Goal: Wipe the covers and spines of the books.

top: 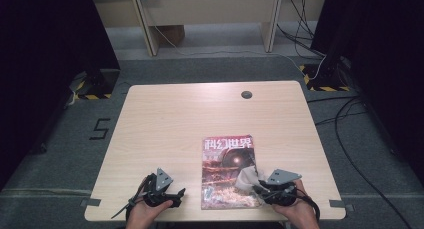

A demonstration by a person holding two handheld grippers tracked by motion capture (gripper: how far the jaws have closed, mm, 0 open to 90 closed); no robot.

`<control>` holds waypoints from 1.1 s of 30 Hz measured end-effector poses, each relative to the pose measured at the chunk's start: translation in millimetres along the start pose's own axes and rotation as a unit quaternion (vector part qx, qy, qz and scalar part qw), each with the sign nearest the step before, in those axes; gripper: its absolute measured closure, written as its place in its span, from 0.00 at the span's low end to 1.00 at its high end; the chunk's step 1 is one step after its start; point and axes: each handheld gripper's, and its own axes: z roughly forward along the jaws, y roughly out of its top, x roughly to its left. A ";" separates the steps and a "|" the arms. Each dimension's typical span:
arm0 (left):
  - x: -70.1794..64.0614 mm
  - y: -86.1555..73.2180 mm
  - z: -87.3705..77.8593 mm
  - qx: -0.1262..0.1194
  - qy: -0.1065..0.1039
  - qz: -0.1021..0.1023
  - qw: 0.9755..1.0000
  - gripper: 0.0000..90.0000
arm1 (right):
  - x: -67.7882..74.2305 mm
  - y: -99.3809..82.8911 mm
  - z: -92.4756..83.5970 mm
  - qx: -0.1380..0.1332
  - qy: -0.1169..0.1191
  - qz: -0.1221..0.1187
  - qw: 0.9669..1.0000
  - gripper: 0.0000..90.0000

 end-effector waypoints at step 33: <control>-1.6 0.2 1.4 0.000 -0.007 0.003 1.000 0.17 | -89.5 -32.0 -24.6 0.021 -0.164 0.090 0.982 0.78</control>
